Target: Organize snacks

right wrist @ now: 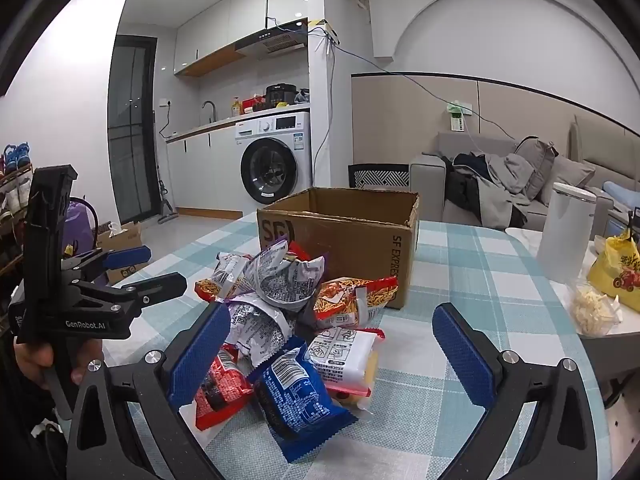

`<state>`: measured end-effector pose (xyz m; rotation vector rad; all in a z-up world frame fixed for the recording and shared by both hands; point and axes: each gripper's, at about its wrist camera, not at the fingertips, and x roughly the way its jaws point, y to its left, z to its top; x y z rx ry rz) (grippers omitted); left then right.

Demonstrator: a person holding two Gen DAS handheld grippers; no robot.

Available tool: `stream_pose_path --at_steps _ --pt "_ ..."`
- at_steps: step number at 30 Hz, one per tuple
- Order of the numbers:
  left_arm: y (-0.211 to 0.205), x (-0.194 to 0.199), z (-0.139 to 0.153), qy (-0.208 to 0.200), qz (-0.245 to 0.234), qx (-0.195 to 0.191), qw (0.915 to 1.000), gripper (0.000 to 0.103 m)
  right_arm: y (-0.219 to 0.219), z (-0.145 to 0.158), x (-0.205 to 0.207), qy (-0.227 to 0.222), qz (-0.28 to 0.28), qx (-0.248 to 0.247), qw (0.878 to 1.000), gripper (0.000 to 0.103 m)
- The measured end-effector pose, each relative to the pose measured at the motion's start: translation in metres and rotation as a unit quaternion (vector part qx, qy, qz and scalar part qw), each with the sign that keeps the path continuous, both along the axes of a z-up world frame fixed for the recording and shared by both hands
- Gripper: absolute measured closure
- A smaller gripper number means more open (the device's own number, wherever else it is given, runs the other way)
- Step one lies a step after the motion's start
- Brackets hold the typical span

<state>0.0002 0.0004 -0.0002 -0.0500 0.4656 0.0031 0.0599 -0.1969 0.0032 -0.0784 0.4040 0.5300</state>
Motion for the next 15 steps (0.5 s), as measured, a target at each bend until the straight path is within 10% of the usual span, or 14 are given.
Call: stream_pose_path --at_steps 15 --pt "-0.0047 0.0002 0.0005 0.0 -0.009 0.006 0.9999 0.001 0.0009 0.0017 0.0008 0.006 -0.001 0.0 1.0 0.0"
